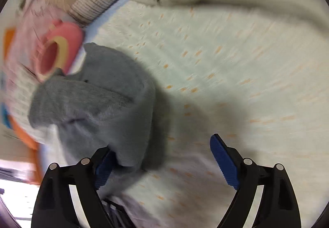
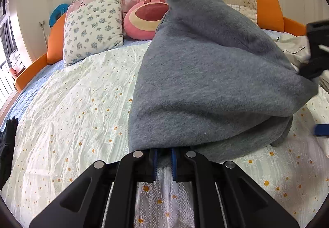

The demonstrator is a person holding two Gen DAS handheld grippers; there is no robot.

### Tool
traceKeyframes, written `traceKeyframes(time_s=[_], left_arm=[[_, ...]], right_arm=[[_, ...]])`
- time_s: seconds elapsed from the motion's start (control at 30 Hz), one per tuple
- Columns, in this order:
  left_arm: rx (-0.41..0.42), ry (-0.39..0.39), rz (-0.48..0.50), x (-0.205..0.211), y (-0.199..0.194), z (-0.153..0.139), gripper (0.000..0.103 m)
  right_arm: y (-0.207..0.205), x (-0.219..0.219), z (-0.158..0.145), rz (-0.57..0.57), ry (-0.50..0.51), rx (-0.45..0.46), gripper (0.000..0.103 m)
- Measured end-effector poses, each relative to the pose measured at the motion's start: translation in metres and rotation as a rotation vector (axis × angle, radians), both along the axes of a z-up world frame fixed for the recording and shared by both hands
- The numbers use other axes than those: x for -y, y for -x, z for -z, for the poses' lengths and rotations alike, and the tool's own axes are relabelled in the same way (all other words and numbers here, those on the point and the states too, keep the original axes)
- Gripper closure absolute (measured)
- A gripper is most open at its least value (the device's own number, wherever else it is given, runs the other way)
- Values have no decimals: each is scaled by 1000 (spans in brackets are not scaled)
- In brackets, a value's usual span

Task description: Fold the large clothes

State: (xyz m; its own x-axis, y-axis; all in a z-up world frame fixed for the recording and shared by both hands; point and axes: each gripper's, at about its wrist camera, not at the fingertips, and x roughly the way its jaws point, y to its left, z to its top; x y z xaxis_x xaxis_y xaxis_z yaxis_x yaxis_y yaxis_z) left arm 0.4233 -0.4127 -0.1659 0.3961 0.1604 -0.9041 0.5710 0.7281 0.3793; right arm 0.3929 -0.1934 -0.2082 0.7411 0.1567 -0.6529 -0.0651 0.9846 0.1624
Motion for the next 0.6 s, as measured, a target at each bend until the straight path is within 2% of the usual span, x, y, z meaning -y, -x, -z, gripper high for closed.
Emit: traceKeyframes(time_s=[0.1, 0.13, 0.23, 0.37, 0.4, 0.5, 0.6], left_arm=[[-11, 181, 1, -19, 1, -51, 12], [-14, 216, -7, -25, 1, -60, 12], [-37, 408, -78, -69, -14, -106, 12], [-55, 624, -184, -134, -39, -142, 12], [-61, 675, -213, -154, -45, -148, 12], [-53, 756, -286, -205, -64, -151, 12], [-43, 801, -357, -254, -78, -136, 12]], right_arm=[[0, 1, 0, -4, -9, 2, 92], [0, 2, 0, -6, -15, 0, 92], [0, 1, 0, -4, -1, 1, 92], [0, -3, 0, -3, 26, 4, 92], [0, -3, -1, -3, 27, 4, 92], [0, -1, 0, -5, 12, 6, 92], [0, 1, -1, -7, -7, 8, 92]])
